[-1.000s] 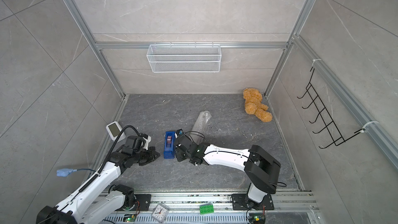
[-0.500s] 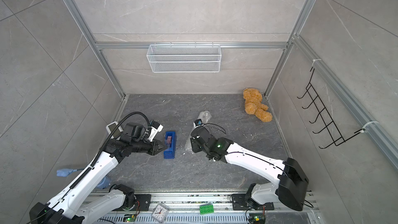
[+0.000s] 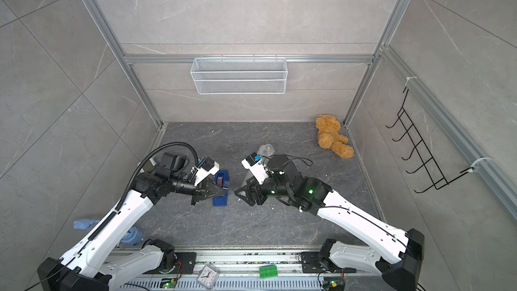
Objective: Wrap wine bottles in bubble wrap
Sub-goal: Tear off the tape using the Tape Cutter.
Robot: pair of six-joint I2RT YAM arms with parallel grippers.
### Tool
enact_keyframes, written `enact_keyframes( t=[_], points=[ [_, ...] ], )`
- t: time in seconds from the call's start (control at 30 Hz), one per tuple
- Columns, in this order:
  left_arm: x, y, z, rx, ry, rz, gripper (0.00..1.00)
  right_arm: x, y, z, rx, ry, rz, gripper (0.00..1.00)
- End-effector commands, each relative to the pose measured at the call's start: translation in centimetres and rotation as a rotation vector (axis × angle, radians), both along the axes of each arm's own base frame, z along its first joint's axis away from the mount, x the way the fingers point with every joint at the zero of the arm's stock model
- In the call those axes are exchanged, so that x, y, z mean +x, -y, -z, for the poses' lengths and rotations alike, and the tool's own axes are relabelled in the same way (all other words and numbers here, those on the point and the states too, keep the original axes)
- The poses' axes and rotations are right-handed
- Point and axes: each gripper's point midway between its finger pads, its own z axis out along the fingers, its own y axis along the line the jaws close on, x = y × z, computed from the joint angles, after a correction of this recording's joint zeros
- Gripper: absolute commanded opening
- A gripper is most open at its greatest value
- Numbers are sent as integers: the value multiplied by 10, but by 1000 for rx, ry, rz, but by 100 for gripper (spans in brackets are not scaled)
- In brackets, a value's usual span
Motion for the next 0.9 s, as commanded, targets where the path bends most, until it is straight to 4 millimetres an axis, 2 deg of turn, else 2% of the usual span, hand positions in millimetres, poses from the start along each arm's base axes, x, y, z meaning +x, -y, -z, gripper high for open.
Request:
enact_keyframes(
  t=[0.0, 0.23, 0.33, 0.43, 0.7, 0.8, 0.87],
  points=[
    [-16, 3, -15, -67, 80, 111, 0, -18, -18, -10, 56, -69, -138, 71],
    [-18, -1, -4, -42, 148, 107, 0, -8, -35, -25, 186, -139, -100, 75],
    [-19, 0, -3, -49, 159, 110, 0, -10, -43, -23, 212, -194, -126, 77],
    [-21, 1, -4, -52, 174, 119, 0, -7, -47, -15, 202, -239, -118, 86],
    [-22, 1, -4, -55, 250, 109, 0, 17, -41, -8, 207, -283, 13, 89],
    [-21, 3, -4, -57, 261, 109, 0, 16, -45, -7, 226, -322, -4, 90],
    [-20, 4, -3, -57, 259, 110, 0, 15, -49, -3, 231, -352, -18, 95]
  ],
)
